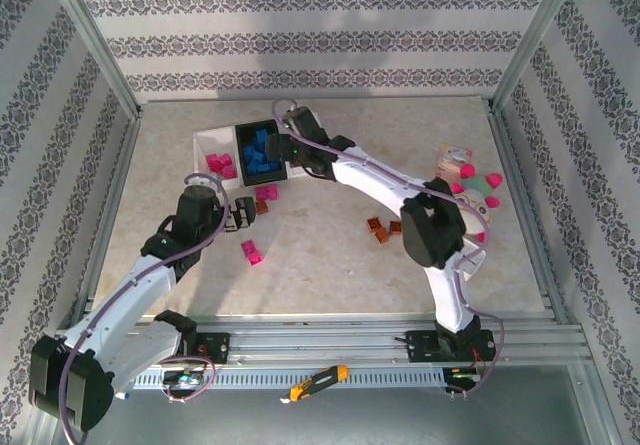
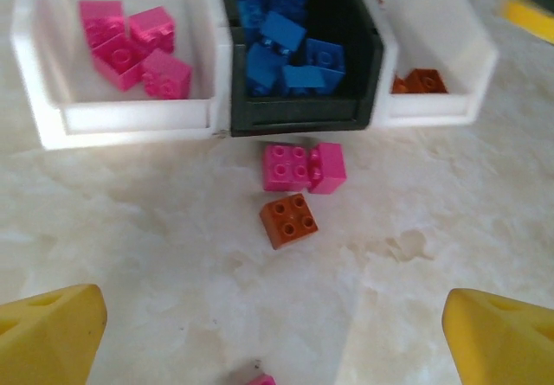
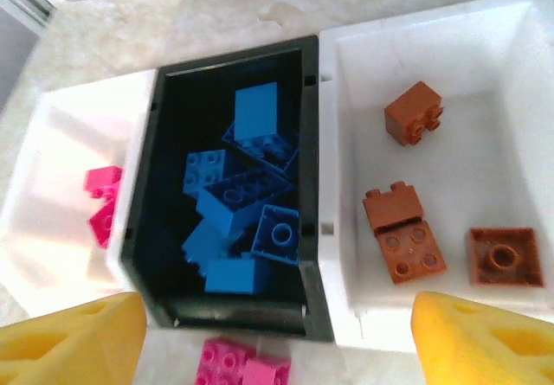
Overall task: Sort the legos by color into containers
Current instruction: Place the lego in the container, then pick up the lego from the middle-left of the table.
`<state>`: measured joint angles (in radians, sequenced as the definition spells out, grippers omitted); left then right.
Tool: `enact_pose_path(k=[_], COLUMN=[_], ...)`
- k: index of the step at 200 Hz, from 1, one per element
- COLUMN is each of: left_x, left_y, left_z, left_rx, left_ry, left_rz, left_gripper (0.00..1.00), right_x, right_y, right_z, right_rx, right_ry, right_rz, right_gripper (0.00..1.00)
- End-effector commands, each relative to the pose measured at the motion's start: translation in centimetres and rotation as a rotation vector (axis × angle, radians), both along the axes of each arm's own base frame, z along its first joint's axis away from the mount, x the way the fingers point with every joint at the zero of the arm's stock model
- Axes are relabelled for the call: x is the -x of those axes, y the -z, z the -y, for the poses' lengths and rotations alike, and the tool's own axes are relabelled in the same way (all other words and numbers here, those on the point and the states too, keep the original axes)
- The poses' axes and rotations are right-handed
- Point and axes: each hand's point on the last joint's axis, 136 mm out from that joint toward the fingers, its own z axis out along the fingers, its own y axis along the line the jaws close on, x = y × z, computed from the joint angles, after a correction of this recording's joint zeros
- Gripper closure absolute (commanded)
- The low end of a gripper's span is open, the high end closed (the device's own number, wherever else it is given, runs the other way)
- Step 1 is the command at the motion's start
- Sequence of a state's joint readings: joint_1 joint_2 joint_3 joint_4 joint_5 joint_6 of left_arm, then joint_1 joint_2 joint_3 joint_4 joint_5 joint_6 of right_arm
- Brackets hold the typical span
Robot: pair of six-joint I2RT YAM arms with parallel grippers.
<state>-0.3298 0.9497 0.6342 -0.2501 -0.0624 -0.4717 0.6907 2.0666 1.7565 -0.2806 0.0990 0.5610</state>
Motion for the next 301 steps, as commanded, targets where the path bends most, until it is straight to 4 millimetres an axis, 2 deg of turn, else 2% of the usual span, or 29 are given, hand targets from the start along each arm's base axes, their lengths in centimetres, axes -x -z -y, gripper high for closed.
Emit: enact_pose_path(k=[1,25,48,78,95,116,132,173,200,216,233,264,301], left_x=[1.1,2.1,3.2,5.1,5.9,6.6,6.9,7.7,8.0,8.0,7.8,8.0,8.0], left_y=[1.1,2.0,3.7,6.1,7.7,8.6,9.3,11.8,12.6,13.1,13.1,12.2,9.5], left_z=[-1.7,-2.2,-1.1,0.7,1.7,3.0,3.8,5.3,6.0,6.1,6.1,5.7,4.6], left_rx=[0.05,0.085,0.086,0.056,0.08,0.085,0.072,0.08,0.077,0.075,0.074,0.063,0.021], left_ry=[-0.2,-0.297,-0.287,-0.267,-0.286,-0.286,-0.276,-0.292,-0.29,-0.294,-0.296,-0.302,-0.298], left_rz=[-0.1,-0.177,-0.293,-0.438,-0.496,-0.545,-0.581,-0.696,-0.729,-0.736,-0.731,-0.718,-0.669], left_gripper=[0.01,0.01,0.01,0.0,0.04,0.1,0.11,0.19,0.29,0.38,0.51,0.59,0.66], right_x=[1.7,4.5,6.6,8.9,10.0,11.0,11.6,12.3,12.5,12.6,12.7,12.8,12.9], right_y=[-2.8,-3.1,-3.5,-3.4,-3.1,-2.7,-2.3,-2.1,-2.2,-1.9,-1.9,-2.3,-3.2], right_z=[2.4,5.2,7.2,8.1,8.2,8.5,8.8,9.0,9.3,9.5,9.6,9.7,9.7], right_rx=[-0.041,-0.014,0.01,0.023,0.022,0.015,-0.001,-0.032,-0.025,-0.023,-0.028,-0.032,-0.046], right_ry=[-0.022,-0.045,-0.075,-0.135,-0.168,-0.172,-0.158,-0.154,-0.161,-0.158,-0.156,-0.162,-0.173], right_rz=[0.043,0.032,0.041,0.05,0.056,0.048,0.033,0.027,0.039,0.034,0.032,0.039,0.045], right_gripper=[0.18,0.17,0.16,0.15,0.15,0.15,0.15,0.15,0.14,0.14,0.14,0.14,0.14])
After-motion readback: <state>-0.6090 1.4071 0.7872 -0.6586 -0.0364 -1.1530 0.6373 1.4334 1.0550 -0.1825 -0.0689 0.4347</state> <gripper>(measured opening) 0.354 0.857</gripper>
